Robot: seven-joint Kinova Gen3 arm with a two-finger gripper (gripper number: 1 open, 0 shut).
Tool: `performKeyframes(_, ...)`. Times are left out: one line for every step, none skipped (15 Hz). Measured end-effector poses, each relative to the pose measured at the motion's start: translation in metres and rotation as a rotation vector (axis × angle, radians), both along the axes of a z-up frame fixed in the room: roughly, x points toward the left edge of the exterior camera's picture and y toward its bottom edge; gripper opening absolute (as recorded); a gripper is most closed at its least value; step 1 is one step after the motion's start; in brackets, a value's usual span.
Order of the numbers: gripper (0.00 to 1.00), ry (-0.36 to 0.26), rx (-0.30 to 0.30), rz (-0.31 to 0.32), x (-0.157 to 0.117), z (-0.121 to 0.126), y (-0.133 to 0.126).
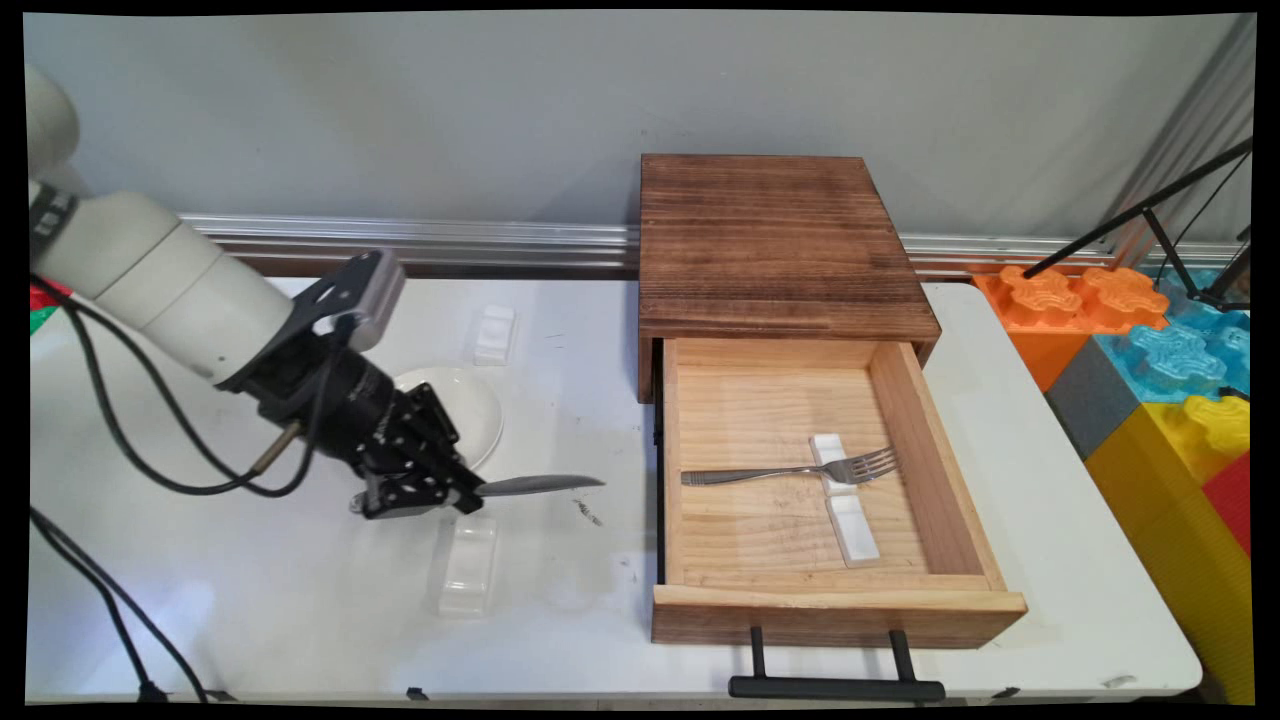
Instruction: Place the picked object into the drawer
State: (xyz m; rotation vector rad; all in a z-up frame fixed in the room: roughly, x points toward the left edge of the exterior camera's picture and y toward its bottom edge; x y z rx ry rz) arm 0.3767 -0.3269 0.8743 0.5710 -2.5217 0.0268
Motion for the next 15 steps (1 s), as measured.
performKeyframes(0.0, -0.002, 0.003, 0.004, -0.008, 0.005, -0.002)
performKeyframes(0.0, -0.009, 0.011, 0.009, -0.018, 0.01, -0.003)
performKeyframes(0.0, -0.016, 0.02, 0.012, -0.029, 0.015, -0.005)
performKeyframes(0.0, -0.021, 0.027, 0.013, -0.038, 0.019, -0.007)
performKeyframes(0.0, -0.026, 0.032, 0.012, -0.048, 0.023, -0.009)
performKeyframes(0.0, -0.027, 0.035, 0.01, -0.059, 0.028, -0.012)
performKeyframes(0.0, -0.028, 0.037, 0.009, -0.068, 0.031, -0.014)
performKeyframes(0.0, -0.028, 0.039, 0.006, -0.079, 0.035, -0.017)
performKeyframes(0.0, -0.027, 0.041, 0.003, -0.091, 0.039, -0.02)
performKeyframes(0.0, -0.026, 0.041, 0.001, -0.1, 0.042, -0.023)
performKeyframes(0.0, -0.025, 0.04, -0.002, -0.111, 0.045, -0.026)
performKeyframes(0.0, -0.024, 0.038, -0.003, -0.121, 0.048, -0.03)
performKeyframes(0.0, -0.025, 0.036, -0.005, -0.13, 0.05, -0.034)
performKeyframes(0.0, -0.025, 0.034, -0.007, -0.139, 0.052, -0.037)
performKeyframes(0.0, -0.024, 0.031, -0.009, -0.148, 0.054, -0.041)
